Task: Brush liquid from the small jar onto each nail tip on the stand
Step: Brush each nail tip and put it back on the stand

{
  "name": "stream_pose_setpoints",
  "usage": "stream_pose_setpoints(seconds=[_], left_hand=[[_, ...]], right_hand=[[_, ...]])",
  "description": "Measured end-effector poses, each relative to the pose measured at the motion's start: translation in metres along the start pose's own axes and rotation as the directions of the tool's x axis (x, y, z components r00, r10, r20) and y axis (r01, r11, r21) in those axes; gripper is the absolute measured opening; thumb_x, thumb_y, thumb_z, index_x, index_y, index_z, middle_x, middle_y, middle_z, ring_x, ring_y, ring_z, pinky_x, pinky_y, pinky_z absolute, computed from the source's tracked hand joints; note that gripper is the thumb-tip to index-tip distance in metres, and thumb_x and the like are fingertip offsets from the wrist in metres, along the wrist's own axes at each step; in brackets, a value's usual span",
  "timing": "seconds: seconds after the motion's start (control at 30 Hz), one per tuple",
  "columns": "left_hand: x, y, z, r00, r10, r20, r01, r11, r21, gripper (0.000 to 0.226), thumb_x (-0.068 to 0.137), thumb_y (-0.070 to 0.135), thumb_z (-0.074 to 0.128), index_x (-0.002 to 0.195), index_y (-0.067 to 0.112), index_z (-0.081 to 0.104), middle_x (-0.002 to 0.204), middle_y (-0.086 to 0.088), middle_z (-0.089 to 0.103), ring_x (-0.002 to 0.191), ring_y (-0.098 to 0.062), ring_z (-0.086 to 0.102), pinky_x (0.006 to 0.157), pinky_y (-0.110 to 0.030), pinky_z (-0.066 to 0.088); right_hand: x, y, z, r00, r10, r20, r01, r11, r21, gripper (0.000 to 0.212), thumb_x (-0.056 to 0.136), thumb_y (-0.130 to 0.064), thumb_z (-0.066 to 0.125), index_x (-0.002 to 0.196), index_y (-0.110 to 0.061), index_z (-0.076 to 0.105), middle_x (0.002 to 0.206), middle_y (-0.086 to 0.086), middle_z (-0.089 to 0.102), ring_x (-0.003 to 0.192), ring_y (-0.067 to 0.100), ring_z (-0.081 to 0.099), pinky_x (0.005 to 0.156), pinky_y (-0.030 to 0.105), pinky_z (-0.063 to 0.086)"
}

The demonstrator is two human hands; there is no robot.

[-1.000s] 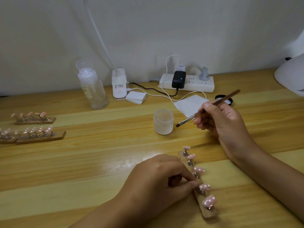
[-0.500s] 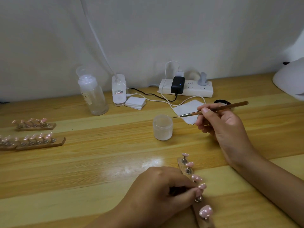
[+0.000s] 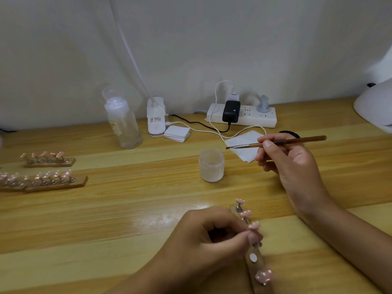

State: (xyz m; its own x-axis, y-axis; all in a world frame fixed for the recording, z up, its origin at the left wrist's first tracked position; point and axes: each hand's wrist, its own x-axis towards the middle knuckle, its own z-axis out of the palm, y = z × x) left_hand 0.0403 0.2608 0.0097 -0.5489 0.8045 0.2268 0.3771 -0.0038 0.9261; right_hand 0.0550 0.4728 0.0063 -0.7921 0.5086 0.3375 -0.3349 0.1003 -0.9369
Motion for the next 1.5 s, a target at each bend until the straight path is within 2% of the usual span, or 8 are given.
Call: stream_pose_setpoints(seconds=[0.23,0.57,0.7,0.8,0.93,1.13,1.27,1.5], left_hand=[[0.014,-0.007,-0.022,0.939,-0.167,-0.299,0.020,0.898,-0.440,0.014,0.084,0.024,0.060,0.083,0.021,0.074,0.072,-0.005,0.073,0.063,-0.008,0.062,0.058,-0.014,0.049],[0.024,-0.013,-0.028,0.878,-0.313,-0.363,0.007,0.766,-0.643,0.008,0.074,0.021,0.073,0.079,0.028,0.074,0.081,0.011,0.071,0.070,-0.004,0.059,0.063,-0.014,0.052],[0.027,-0.013,-0.029,0.853,-0.403,-0.330,0.044,0.686,-0.726,0.016,0.078,0.026,0.060,0.093,0.023,0.065,0.099,0.005,0.069,0.083,-0.016,0.072,0.063,-0.021,0.057],[0.030,-0.012,-0.028,0.876,-0.414,-0.247,0.099,0.655,-0.749,0.014,0.095,0.021,0.048,0.108,0.016,0.051,0.116,-0.003,0.061,0.097,-0.030,0.071,0.073,-0.029,0.060],[0.030,-0.014,-0.029,0.894,-0.408,-0.186,0.124,0.624,-0.771,0.009,0.098,0.019,0.044,0.103,0.017,0.051,0.125,-0.004,0.061,0.104,-0.036,0.067,0.090,-0.042,0.054],[0.027,-0.014,-0.023,0.922,-0.328,-0.208,0.112,0.737,-0.667,0.015,0.087,0.025,0.053,0.080,0.029,0.066,0.123,0.007,0.065,0.107,-0.029,0.067,0.093,-0.037,0.053],[0.022,-0.015,-0.015,0.949,-0.214,-0.230,0.086,0.881,-0.466,0.008,0.085,0.033,0.052,0.087,0.029,0.059,0.138,0.017,0.051,0.110,-0.018,0.066,0.100,-0.029,0.047],[0.021,-0.014,-0.014,0.950,-0.212,-0.229,0.097,0.898,-0.429,0.028,0.085,0.031,0.051,0.102,0.010,0.054,0.139,0.020,0.050,0.112,-0.014,0.063,0.102,-0.026,0.045]], right_hand=[[-0.002,-0.001,0.001,0.992,-0.121,0.031,0.122,0.991,-0.049,0.020,0.097,-0.006,0.050,0.098,-0.022,0.062,0.071,-0.002,0.066,0.068,0.013,0.060,0.061,0.020,0.047],[-0.011,-0.005,0.009,0.965,-0.223,0.141,0.229,0.973,-0.032,0.010,0.094,-0.018,0.053,0.097,-0.016,0.062,0.071,0.005,0.064,0.069,0.014,0.062,0.065,0.019,0.048],[-0.013,-0.006,0.010,0.955,-0.249,0.164,0.264,0.961,-0.079,0.008,0.095,-0.020,0.056,0.096,-0.022,0.063,0.076,0.004,0.063,0.073,0.013,0.061,0.069,0.018,0.047],[-0.013,-0.005,0.010,0.949,-0.267,0.166,0.288,0.950,-0.119,0.010,0.093,-0.024,0.054,0.096,-0.026,0.063,0.082,-0.006,0.062,0.076,0.013,0.060,0.074,0.021,0.047],[-0.015,-0.006,0.010,0.942,-0.289,0.173,0.318,0.932,-0.171,0.013,0.093,-0.029,0.052,0.097,-0.033,0.063,0.092,-0.008,0.063,0.085,0.018,0.061,0.080,0.030,0.050],[-0.016,-0.007,0.012,0.931,-0.295,0.216,0.345,0.904,-0.253,0.013,0.094,-0.024,0.049,0.098,-0.025,0.062,0.093,-0.008,0.063,0.089,0.016,0.061,0.080,0.031,0.049],[-0.016,-0.006,0.013,0.921,-0.269,0.283,0.353,0.883,-0.310,0.013,0.094,-0.016,0.051,0.097,-0.016,0.064,0.090,-0.006,0.062,0.088,0.021,0.059,0.076,0.038,0.048],[-0.017,-0.003,0.015,0.897,-0.232,0.376,0.382,0.834,-0.397,0.013,0.091,-0.012,0.053,0.092,-0.015,0.065,0.087,0.000,0.063,0.080,0.011,0.054,0.070,0.015,0.037]])
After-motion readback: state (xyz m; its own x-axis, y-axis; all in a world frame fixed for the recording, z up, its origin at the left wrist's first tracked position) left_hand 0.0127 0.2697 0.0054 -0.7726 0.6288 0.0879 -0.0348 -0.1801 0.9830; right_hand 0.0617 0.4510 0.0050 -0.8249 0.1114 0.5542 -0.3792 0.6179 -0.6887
